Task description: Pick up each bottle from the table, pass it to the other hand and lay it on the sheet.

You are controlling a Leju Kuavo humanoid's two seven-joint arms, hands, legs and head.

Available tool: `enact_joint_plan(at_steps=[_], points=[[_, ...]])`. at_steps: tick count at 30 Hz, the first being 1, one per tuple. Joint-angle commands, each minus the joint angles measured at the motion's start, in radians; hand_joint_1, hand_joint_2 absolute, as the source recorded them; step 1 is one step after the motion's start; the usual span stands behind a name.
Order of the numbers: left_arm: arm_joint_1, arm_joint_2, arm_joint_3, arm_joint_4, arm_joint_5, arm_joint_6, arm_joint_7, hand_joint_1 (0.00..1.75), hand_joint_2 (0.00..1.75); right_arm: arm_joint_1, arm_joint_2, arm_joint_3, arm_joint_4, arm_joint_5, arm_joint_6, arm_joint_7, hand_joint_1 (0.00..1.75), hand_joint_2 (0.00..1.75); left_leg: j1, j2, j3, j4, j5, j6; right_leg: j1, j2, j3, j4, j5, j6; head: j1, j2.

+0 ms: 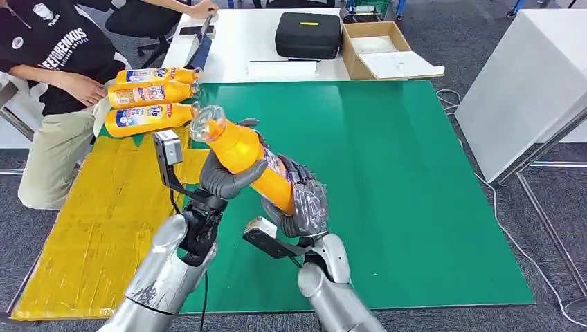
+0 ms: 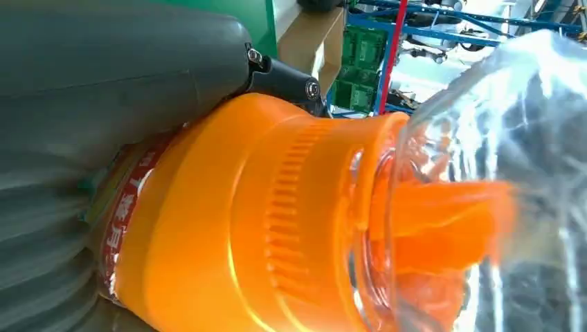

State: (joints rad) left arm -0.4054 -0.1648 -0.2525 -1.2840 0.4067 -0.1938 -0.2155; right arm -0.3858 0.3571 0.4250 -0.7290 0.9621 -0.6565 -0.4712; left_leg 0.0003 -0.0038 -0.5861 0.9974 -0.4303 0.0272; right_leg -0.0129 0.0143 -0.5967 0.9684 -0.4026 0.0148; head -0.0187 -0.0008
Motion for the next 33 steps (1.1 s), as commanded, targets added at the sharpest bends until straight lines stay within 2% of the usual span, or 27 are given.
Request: enact_joint_plan(at_steps=[1, 3, 4, 5, 6, 8, 11, 13, 15, 16, 19, 21, 22, 24, 25, 27, 28, 29, 31, 32, 33], points=[[-0.051, 0.002, 0.046, 0.034, -0.003, 0.000, 0.001, 1.75, 1.75, -0.042, -0.008, 0.064, 0.047, -0.122, -0.042, -0.029, 1.75, 1.75, 0.000, 0.000, 0.002, 0.000, -0.001, -0.002, 0.000, -0.002, 0.003, 0.000, -0.001, -0.001, 0.000, 0.000], [-0.047, 0.006, 0.063, 0.029, -0.006, 0.008, -0.005, 1.75, 1.75, -0.047, -0.008, 0.087, 0.052, -0.213, -0.042, -0.065, 1.75, 1.75, 0.000, 0.000, 0.002, 0.000, -0.001, -0.002, 0.000, -0.001, 0.002, 0.000, -0.001, -0.001, 0.000, 0.000], [-0.041, 0.010, 0.073, 0.022, -0.007, 0.010, -0.008, 1.75, 1.75, -0.045, -0.008, 0.099, 0.049, -0.248, -0.042, -0.075, 0.19, 1.75, 0.000, 0.001, 0.002, 0.000, -0.001, -0.002, 0.000, 0.000, 0.002, 0.000, 0.000, -0.001, 0.000, 0.000], [-0.032, 0.013, 0.086, 0.010, -0.019, 0.026, -0.023, 1.75, 1.75, -0.053, -0.008, 0.142, 0.069, -0.362, -0.042, -0.112, 0.05, 1.75, 0.000, 0.001, 0.003, 0.000, -0.001, -0.003, 0.000, -0.001, 0.003, 0.000, -0.001, -0.002, 0.000, 0.000], [-0.028, 0.022, 0.092, 0.009, -0.018, 0.025, -0.023, 1.75, 1.75, -0.052, -0.008, 0.144, 0.066, -0.363, -0.042, -0.111, 0.05, 1.75, 0.000, 0.002, 0.002, 0.000, -0.001, -0.002, 0.000, 0.001, 0.002, 0.000, 0.000, -0.001, 0.000, 0.000], [0.006, 0.023, 0.128, -0.028, -0.038, 0.046, -0.046, 1.75, 1.75, -0.052, -0.008, 0.218, 0.072, -0.534, -0.042, -0.181, 0.00, 1.75, 0.000, 0.002, 0.003, -0.001, -0.001, -0.002, 0.000, 0.000, 0.002, 0.000, -0.001, -0.001, 0.000, 0.000], [0.033, 0.026, 0.163, -0.054, -0.068, 0.058, -0.062, 1.75, 1.75, -0.006, -0.037, 0.240, -0.037, -0.565, 0.007, -0.182, 0.00, 1.75, 0.000, 0.004, 0.003, -0.001, -0.001, -0.002, 0.000, 0.002, 0.003, -0.001, 0.000, -0.001, 0.000, 0.000], [0.045, 0.030, 0.185, -0.067, -0.105, 0.097, -0.087, 1.75, 1.75, 0.042, -0.074, 0.256, -0.157, -0.572, 0.033, -0.178, 0.00, 1.75, 0.001, 0.001, 0.004, -0.002, -0.001, -0.002, 0.000, 0.000, 0.004, -0.001, -0.001, -0.001, 0.000, 0.000], [0.074, 0.047, 0.203, -0.098, -0.204, 0.173, -0.143, 1.75, 1.75, 0.134, -0.143, 0.275, -0.357, -0.559, 0.051, -0.146, 0.00, 1.75, 0.001, 0.001, 0.007, -0.002, -0.003, -0.003, 0.000, -0.002, 0.007, -0.001, -0.003, -0.002, 0.000, 0.000], [0.084, 0.046, 0.216, -0.107, -0.209, 0.171, -0.144, 1.75, 1.75, 0.166, -0.170, 0.281, -0.429, -0.541, 0.064, -0.112, 0.00, 1.75, 0.001, -0.001, 0.002, -0.002, 0.000, -0.001, 0.000, -0.002, 0.003, -0.001, -0.001, -0.001, 0.000, 0.000], [0.087, 0.046, 0.221, -0.109, -0.211, 0.167, -0.145, 1.75, 1.75, 0.175, -0.178, 0.282, -0.449, -0.537, 0.068, -0.104, 0.00, 1.75, 0.001, -0.001, 0.005, -0.002, -0.002, -0.002, 0.001, -0.003, 0.006, -0.002, -0.002, -0.001, 0.000, 0.000], [0.100, 0.049, 0.230, -0.133, -0.397, 0.331, -0.200, 1.75, 1.75, 0.232, -0.216, 0.279, -0.559, -0.511, 0.064, -0.109, 0.00, 1.75, 0.000, -0.001, 0.005, -0.001, -0.002, -0.002, 0.000, -0.003, 0.006, -0.001, -0.003, -0.001, 0.000, 0.000], [0.105, 0.051, 0.233, -0.142, -0.404, 0.340, -0.200, 1.75, 1.75, 0.258, -0.238, 0.280, -0.614, -0.494, 0.059, -0.104, 0.00, 1.75, 0.001, -0.002, 0.002, -0.001, -0.001, -0.001, 0.000, -0.003, 0.003, -0.001, -0.002, -0.001, 0.000, 0.000], [0.122, 0.059, 0.256, -0.166, -0.567, 0.501, -0.229, 1.75, 1.75, 0.324, -0.280, 0.261, -0.755, -0.433, 0.037, -0.090, 0.00, 1.75, 0.000, -0.003, 0.002, -0.002, -0.001, -0.002, 0.000, -0.004, 0.004, -0.002, -0.002, -0.001, 0.000, 0.000], [0.146, 0.072, 0.277, -0.182, -0.715, 0.659, -0.238, 1.75, 1.75, 0.360, -0.318, 0.246, -0.839, -0.403, 0.006, -0.082, 0.00, 1.75, 0.000, -0.004, 0.004, -0.002, -0.002, -0.002, 0.000, -0.005, 0.006, -0.002, -0.003, -0.001, 0.000, 0.000], [0.196, 0.097, 0.306, -0.198, -0.854, 0.770, -0.246, 1.75, 1.75, 0.406, -0.365, 0.202, -0.928, -0.350, -0.042, -0.067, 0.00, 1.75, 0.000, -0.003, 0.002, -0.001, -0.002, -0.001, 0.000, -0.004, 0.003, -0.001, -0.003, -0.001, 0.000, 0.000], [0.203, 0.101, 0.312, -0.197, -0.855, 0.768, -0.250, 1.75, 1.75, 0.413, -0.374, 0.195, -0.940, -0.349, -0.042, -0.068, 0.00, 1.75, -0.001, -0.001, 0.003, -0.002, -0.003, -0.002, 0.000, -0.003, 0.004, -0.001, -0.003, -0.001, 0.000, 0.000], [0.224, 0.114, 0.322, -0.178, -0.993, 0.844, -0.255, 1.75, 1.75, 0.438, -0.368, 0.145, -0.959, -0.325, -0.042, -0.074, 0.00, 1.75, -0.001, 0.001, 0.005, -0.002, -0.004, -0.002, 0.000, -0.001, 0.006, -0.002, -0.004, -0.001, 0.000, 0.000], [0.279, 0.085, 0.398, -0.178, -1.235, 0.892, -0.234, 1.75, 1.75, 0.505, -0.327, 0.012, -1.001, -0.273, -0.042, -0.137, 0.00, 1.75, -0.001, 0.001, 0.007, -0.003, -0.005, -0.002, -0.002, -0.001, 0.008, -0.002, -0.004, -0.001, -0.001, 0.000], [0.306, 0.036, 0.494, -0.182, -1.379, 0.892, -0.270, 1.75, 1.75, 0.534, -0.309, -0.053, -1.028, -0.268, -0.042, -0.164, 0.00, 1.75, -0.002, -0.001, 0.005, -0.003, -0.003, -0.002, -0.003, -0.003, 0.005, -0.002, -0.003, -0.001, 0.000, 0.000], [0.314, 0.016, 0.543, -0.186, -1.459, 0.892, -0.282, 1.75, 1.75, 0.539, -0.310, -0.073, -1.040, -0.270, -0.042, -0.162, 0.00, 1.75, -0.001, -0.002, 0.005, -0.003, -0.003, -0.002, -0.003, -0.004, 0.005, -0.002, -0.004, -0.001, 0.000, 0.000]])
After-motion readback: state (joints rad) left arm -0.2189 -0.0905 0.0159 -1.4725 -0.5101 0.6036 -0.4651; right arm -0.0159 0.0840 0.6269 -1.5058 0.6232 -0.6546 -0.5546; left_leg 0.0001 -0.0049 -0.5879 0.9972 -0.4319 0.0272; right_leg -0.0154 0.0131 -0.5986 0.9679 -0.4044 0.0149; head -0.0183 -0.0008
